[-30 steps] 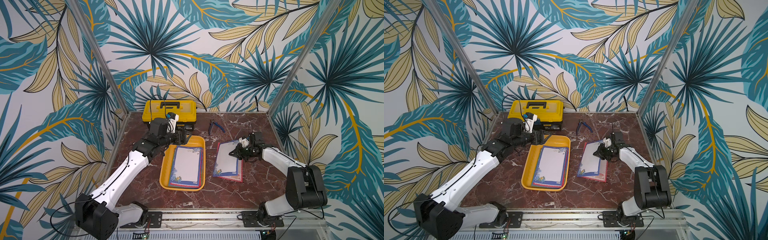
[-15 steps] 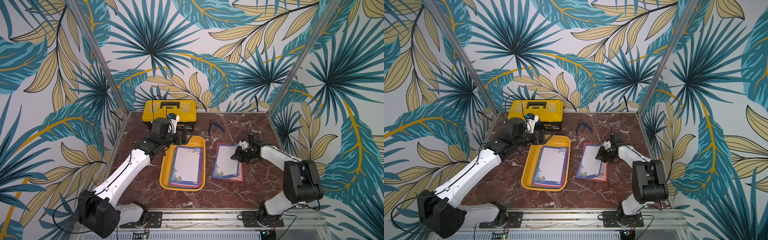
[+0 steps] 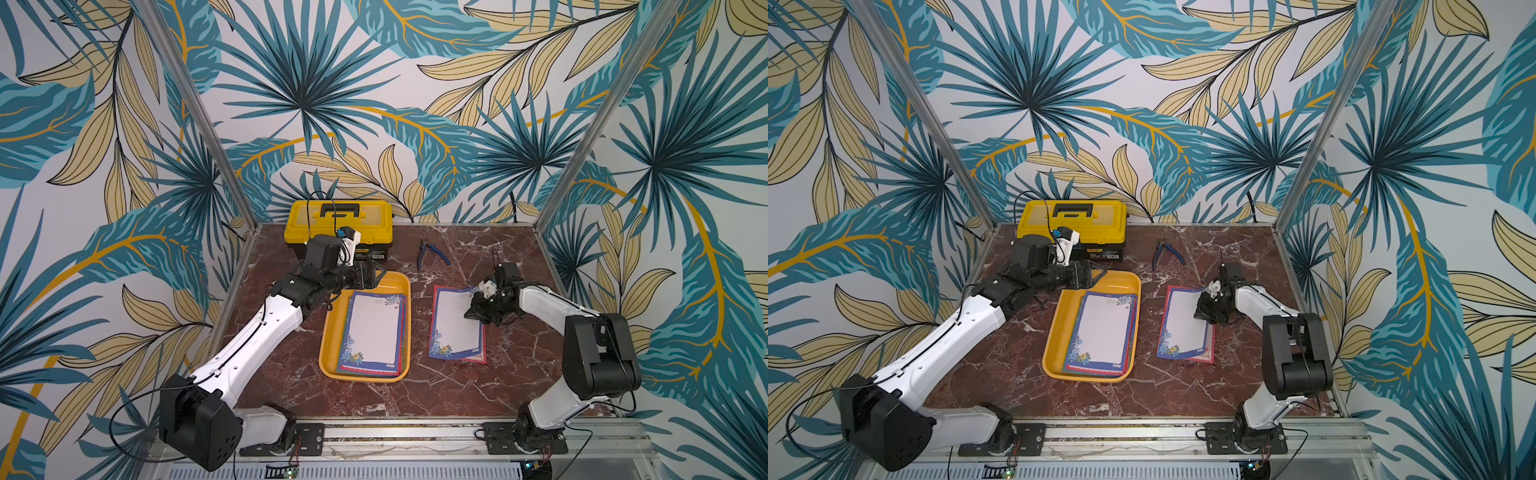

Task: Take out the stationery paper from the storage box
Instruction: Place the stationery paper at the center of the board.

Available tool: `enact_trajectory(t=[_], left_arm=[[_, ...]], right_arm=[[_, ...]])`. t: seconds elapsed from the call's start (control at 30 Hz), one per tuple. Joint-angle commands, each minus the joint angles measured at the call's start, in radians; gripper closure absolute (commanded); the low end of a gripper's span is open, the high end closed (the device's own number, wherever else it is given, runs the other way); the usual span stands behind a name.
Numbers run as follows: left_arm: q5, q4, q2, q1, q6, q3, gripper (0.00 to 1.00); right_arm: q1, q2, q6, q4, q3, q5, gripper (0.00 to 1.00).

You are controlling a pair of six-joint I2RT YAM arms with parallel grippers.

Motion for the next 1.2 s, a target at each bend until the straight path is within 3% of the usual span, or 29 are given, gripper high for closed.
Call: enact_trajectory(t=[0.0,0.27,0.5,0.9,1.17], left_arm=[[0.011,-0.005,0.0,0.007,-0.003,0.04,0.17],[-0.004,-0.035,0.002,0.008,-0.001,0.031,0.17],[-0.02,-0.052,0.004,0.007,-0.001,0.017,0.18],[-0.032,-0.091,0.025,0.008,-0.005,-0.018,0.21],[-0.084,-0.167,0.049,0.007,0.014,-0.02,0.24]], right_arm=[[-0.005,0.009,-0.026,-0.037,0.018,0.048,0.81],[-0.005,-0.049,-0.045,-0.071,0.018,0.23,0.5],[-0.005,-0.117,-0.05,-0.092,0.018,0.345,0.38],[0.001,-0.252,-0.049,-0.129,0.021,0.393,0.37],[0.088,-0.36,-0.051,-0.158,0.056,0.387,0.42]])
